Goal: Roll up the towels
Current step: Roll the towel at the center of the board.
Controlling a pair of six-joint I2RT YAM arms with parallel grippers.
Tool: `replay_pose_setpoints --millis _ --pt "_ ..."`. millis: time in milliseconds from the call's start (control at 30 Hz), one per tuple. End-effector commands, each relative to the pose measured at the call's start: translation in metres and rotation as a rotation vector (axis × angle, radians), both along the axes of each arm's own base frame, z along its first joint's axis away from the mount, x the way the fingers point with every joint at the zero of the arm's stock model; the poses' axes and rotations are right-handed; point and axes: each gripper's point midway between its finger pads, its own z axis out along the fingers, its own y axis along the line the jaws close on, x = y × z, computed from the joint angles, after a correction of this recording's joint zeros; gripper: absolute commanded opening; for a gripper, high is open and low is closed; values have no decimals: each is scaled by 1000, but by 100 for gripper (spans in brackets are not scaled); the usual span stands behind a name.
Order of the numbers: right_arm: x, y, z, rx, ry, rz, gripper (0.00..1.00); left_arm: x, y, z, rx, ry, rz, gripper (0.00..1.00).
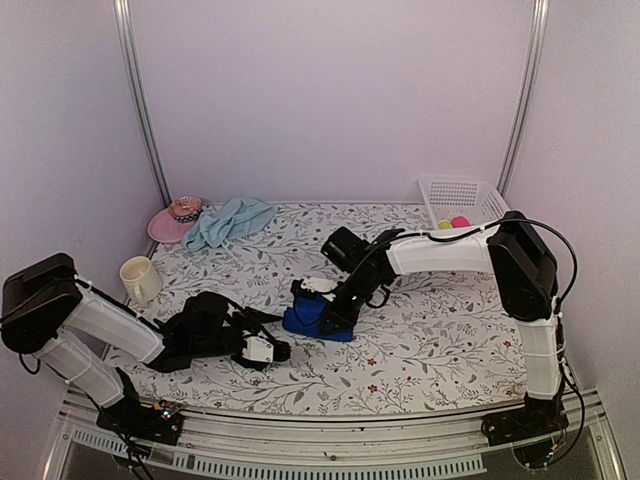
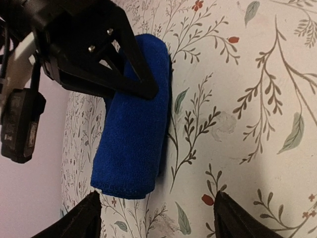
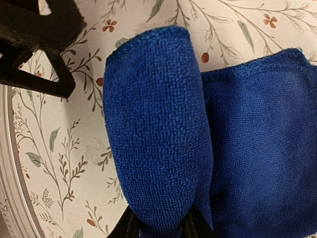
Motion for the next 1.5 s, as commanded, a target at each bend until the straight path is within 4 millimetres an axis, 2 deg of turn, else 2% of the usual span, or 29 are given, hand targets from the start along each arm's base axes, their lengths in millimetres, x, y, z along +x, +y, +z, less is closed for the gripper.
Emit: replay_pose_setpoints --millis 0,300,433,633,733,867,1000,1067,1167,1300,1467 --pt "-38 -9 -13 -30 182 43 26 9 -16 16 -42 -89 24 78" --pt "-55 -13 -15 -12 247 90 26 6 -31 12 -27 -44 22 78" --pt "-54 -15 -15 -17 236 92 28 4 -34 3 13 13 19 73" --pt "-50 -14 -14 -17 223 84 29 -2 -30 -10 61 38 8 56" --pt "-48 -14 -14 -15 222 81 30 -6 -29 -16 83 48 -4 53" --pt "-48 -15 -15 -17 219 82 30 -3 -29 -24 111 66 18 50" --pt "-46 -16 -15 -22 213 78 31 -2 -28 -30 130 86 26 28" --pt "-44 -18 -16 -27 205 74 32 -4 -28 -31 137 95 24 24" --pt "-39 -20 -13 -32 171 68 37 -10 -25 -35 166 145 15 20" --pt "-31 -22 1 -7 83 72 51 -18 -23 -40 207 238 8 16" --pt "-24 -33 19 12 -47 81 59 -21 -23 -42 259 400 22 16"
